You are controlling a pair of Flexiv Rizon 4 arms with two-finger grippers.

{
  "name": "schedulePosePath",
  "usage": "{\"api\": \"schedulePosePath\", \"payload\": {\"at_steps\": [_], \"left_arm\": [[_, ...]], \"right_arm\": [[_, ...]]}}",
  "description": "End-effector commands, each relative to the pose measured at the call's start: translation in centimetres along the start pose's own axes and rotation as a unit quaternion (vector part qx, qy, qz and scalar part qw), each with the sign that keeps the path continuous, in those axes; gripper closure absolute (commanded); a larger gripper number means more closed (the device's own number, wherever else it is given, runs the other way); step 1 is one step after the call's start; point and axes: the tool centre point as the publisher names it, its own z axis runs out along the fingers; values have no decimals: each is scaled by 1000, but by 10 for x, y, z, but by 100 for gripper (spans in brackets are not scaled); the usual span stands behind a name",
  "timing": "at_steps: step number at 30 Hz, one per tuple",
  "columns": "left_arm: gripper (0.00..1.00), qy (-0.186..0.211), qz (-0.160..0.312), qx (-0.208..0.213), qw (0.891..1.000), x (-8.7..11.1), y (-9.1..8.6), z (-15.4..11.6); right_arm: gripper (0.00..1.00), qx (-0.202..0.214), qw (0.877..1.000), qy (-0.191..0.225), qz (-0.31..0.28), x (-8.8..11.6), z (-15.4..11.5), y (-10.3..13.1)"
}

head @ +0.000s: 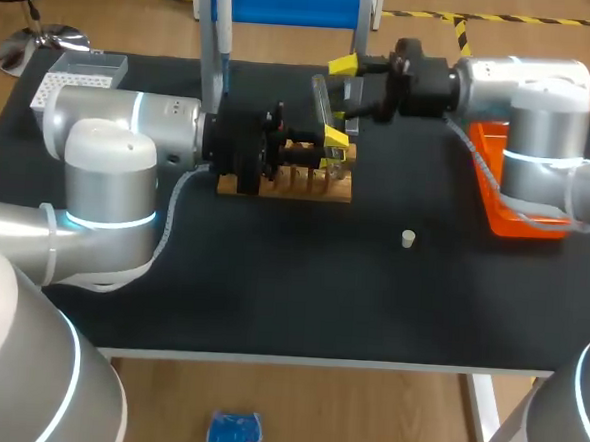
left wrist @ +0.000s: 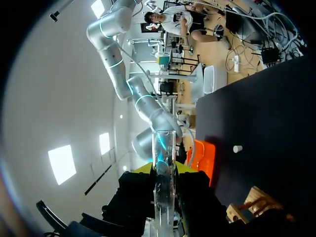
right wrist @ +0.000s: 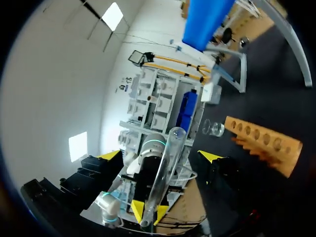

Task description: Invert the test tube, pick up the pipette, mount the tip to pipette, aspirate from beaker and dispense into the tube, eject the tip, return the pipette, and cap with the stopper.

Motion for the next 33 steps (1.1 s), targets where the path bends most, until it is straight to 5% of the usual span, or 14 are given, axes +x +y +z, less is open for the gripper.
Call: {"api": "schedulePosePath", "payload": {"at_steps": [1, 5, 8, 10, 12, 31, 33], "left_arm": [[100, -1, 2, -2, 1000, 0, -1, 1], [100, -1, 2, -2, 1000, 0, -1, 1], [100, -1, 2, -2, 1000, 0, -1, 1], [100, -1, 2, -2, 1000, 0, -1, 1], [100, -1, 2, -2, 1000, 0, -1, 1], [100, -1, 2, -2, 1000, 0, -1, 1], [100, -1, 2, -2, 1000, 0, -1, 1]], "right_arm": [[0, -8, 994, 11, -104, 8, -33, -5], [0, 11, 965, -6, -264, 6, -50, -5], [0, 54, 914, -32, -401, 1, -58, -10], [0, 91, 860, -54, -499, -5, -63, -15], [0, 126, 776, -89, -612, -15, -69, -18], [0, 126, 776, -89, -612, -15, -69, -18], [0, 125, 768, -78, -624, -23, -73, -20]]}}
